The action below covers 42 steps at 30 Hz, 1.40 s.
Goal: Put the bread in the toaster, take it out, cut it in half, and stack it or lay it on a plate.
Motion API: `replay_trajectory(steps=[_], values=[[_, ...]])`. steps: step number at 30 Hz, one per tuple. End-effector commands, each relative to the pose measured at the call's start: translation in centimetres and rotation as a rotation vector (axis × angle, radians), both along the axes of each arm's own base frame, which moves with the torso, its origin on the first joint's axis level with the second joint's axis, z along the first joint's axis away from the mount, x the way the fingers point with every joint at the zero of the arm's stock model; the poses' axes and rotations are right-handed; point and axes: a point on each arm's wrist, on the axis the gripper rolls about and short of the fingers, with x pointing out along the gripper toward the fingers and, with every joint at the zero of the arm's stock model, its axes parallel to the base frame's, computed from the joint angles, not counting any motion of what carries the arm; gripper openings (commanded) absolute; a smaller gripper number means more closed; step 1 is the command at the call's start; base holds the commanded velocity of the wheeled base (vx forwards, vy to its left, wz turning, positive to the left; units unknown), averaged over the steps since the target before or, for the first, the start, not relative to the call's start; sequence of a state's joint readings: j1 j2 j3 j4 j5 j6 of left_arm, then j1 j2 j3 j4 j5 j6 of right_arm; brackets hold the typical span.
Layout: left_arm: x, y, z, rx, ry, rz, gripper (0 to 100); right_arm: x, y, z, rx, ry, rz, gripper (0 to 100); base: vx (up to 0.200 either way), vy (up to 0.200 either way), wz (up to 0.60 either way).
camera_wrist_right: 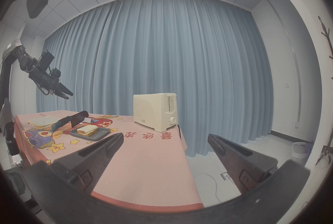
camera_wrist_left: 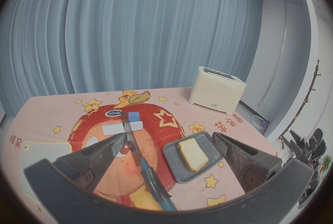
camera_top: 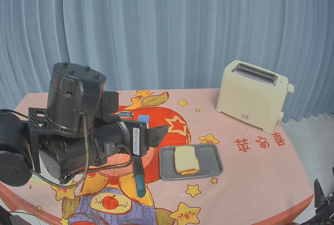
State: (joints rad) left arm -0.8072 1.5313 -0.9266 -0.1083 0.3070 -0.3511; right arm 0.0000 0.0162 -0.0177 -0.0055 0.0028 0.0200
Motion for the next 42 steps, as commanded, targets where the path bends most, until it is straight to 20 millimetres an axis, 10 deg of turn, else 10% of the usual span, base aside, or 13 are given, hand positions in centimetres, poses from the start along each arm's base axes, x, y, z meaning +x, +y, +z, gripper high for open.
replay_trajectory(steps=[1,11,22,42], values=[[0.3,1.2,0.7,-0.006,-0.027,0.030,100,0.0,0.0,-0.5,0.000,0.002,0.000,100,0.000,0.000,0.00],[0.0,5.3,0.7,0.017,-0.059,0.143,100,0.0,0.0,-0.5,0.000,0.002,0.000,100,0.000,0.000,0.00],[-4.8,12.1,1.4,-0.014,-0.186,0.290,100,0.0,0.0,-0.5,0.000,0.002,0.000,100,0.000,0.000,0.00],[-9.2,16.6,-3.0,-0.070,-0.476,0.459,100,0.0,0.0,-0.5,0.000,0.002,0.000,100,0.000,0.000,0.00]])
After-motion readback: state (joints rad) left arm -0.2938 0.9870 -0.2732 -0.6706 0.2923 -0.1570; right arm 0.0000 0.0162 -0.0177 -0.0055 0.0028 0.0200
